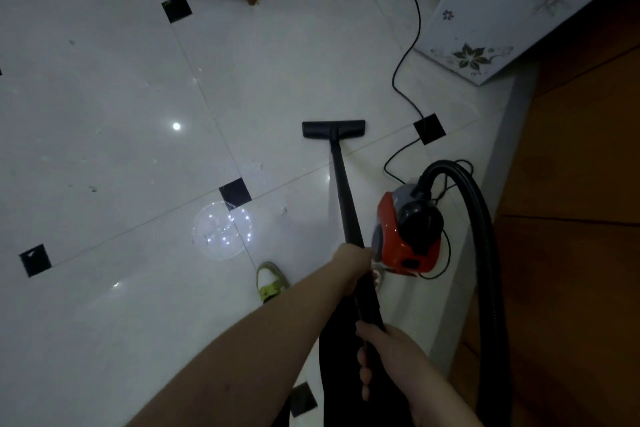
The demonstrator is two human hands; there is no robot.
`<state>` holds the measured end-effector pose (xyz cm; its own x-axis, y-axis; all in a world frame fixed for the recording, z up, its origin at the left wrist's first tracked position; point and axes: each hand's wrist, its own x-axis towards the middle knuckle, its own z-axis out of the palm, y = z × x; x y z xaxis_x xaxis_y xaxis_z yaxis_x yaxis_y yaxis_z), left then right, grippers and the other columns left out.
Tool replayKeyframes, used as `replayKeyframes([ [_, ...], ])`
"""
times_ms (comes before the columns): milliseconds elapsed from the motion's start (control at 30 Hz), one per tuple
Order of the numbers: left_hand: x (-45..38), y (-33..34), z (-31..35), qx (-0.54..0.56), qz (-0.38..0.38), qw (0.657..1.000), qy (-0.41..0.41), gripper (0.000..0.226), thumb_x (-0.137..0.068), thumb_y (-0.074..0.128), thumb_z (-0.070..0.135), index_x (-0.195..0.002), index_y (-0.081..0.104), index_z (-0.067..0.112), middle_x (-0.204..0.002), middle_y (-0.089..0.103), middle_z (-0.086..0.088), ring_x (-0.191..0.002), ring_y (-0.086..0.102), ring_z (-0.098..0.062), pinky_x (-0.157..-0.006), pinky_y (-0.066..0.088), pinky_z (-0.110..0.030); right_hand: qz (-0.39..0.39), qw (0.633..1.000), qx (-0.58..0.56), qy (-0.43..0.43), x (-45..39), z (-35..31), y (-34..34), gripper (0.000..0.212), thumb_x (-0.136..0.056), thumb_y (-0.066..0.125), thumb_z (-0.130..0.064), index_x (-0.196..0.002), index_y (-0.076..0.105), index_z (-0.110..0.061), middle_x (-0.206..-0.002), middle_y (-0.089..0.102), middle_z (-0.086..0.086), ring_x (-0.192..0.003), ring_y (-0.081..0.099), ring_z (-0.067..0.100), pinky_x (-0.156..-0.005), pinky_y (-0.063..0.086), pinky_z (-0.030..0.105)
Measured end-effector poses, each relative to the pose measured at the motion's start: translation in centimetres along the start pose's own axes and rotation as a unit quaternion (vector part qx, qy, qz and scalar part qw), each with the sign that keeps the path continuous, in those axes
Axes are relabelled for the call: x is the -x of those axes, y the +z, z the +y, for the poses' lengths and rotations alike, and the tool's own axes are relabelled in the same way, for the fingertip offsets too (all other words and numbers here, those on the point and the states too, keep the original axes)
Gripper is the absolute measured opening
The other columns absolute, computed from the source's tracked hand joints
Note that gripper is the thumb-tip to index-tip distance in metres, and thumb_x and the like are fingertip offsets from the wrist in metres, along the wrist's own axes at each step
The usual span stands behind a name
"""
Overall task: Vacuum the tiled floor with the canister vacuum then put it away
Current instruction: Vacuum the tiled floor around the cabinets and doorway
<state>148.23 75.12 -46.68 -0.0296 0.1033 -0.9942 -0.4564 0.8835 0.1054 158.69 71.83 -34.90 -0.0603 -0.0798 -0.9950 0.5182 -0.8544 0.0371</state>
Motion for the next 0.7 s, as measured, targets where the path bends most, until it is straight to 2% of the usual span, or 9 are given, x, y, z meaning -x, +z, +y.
replayKeyframes([
  [100,1.2,-0.6,-0.3,0.004,-0.006,1.000,-0.006,0.040,-0.097,0.048,0.017,-0.129,0.040,-0.004,-0.075,0.054,-0.016,-0.055,0.056,-0.023,-0.046,0.049,-0.030,-0.008,1.000,-0.015,0.002,1.4,0.2,0.8,0.024,-0.098,0.055,-0.026,-0.107,0.055,-0.004,-0.060,0.054,0.009,-0.042,0.052,0.020,-0.043,0.047,0.029],
  [233,2.6,-1.5,-0.8,0.003,-0.005,1.000,-0.005,0.042,-0.098,0.046,0.018,-0.133,0.037,-0.004,-0.074,0.053,-0.015,-0.057,0.054,-0.023,-0.049,0.049,-0.032,-0.005,1.000,-0.018,-0.023,3.6,0.4,1.8,0.020,-0.097,0.054,-0.022,-0.097,0.055,-0.002,-0.058,0.052,0.008,-0.040,0.050,0.018,-0.041,0.046,0.027],
  [367,4.3,-2.9,-2.1,0.019,0.000,1.000,-0.009,0.041,-0.098,0.047,0.019,-0.131,0.037,-0.004,-0.074,0.053,-0.014,-0.060,0.053,-0.022,-0.054,0.051,-0.032,-0.013,1.000,0.001,-0.013,5.7,0.9,3.1,0.020,-0.096,0.056,-0.020,-0.085,0.053,-0.003,-0.053,0.052,0.008,-0.040,0.049,0.018,-0.041,0.045,0.026],
  [467,6.1,-4.2,-3.3,0.009,-0.004,1.000,-0.013,0.037,-0.095,0.054,0.019,-0.121,0.044,-0.005,-0.072,0.055,-0.012,-0.057,0.054,-0.020,-0.055,0.051,-0.030,-0.015,0.999,0.036,-0.016,7.3,2.0,4.1,0.012,-0.092,0.058,-0.016,-0.095,0.053,-0.005,-0.064,0.056,0.010,-0.046,0.054,0.019,-0.047,0.049,0.028],
  [567,7.5,-6.2,-4.7,-0.013,0.002,1.000,-0.017,0.030,-0.091,0.055,0.015,-0.112,0.048,-0.005,-0.069,0.057,-0.011,-0.053,0.056,-0.020,-0.054,0.053,-0.029,-0.042,0.994,0.095,-0.022,9.1,3.1,5.6,0.017,-0.087,0.058,-0.013,-0.100,0.049,-0.020,-0.084,0.058,0.014,-0.059,0.059,0.024,-0.060,0.054,0.034],
  [633,8.3,-7.4,-5.6,-0.021,0.002,1.000,-0.017,0.019,-0.091,0.051,0.011,-0.101,0.049,-0.005,-0.067,0.057,-0.010,-0.053,0.056,-0.020,-0.059,0.054,-0.032,-0.064,0.991,0.114,-0.010,10.2,3.8,6.8,0.011,-0.093,0.053,-0.013,-0.100,0.048,-0.020,-0.086,0.056,0.014,-0.058,0.059,0.022,-0.056,0.054,0.031],
  [700,8.8,-8.3,-6.6,-0.021,0.001,0.999,-0.025,0.013,-0.092,0.048,0.010,-0.086,0.048,-0.001,-0.066,0.057,-0.010,-0.055,0.056,-0.020,-0.073,0.055,-0.036,-0.061,0.988,0.138,-0.010,10.9,4.4,7.7,0.012,-0.097,0.048,-0.014,-0.109,0.048,-0.013,-0.083,0.054,0.012,-0.053,0.057,0.019,-0.050,0.052,0.028],
])
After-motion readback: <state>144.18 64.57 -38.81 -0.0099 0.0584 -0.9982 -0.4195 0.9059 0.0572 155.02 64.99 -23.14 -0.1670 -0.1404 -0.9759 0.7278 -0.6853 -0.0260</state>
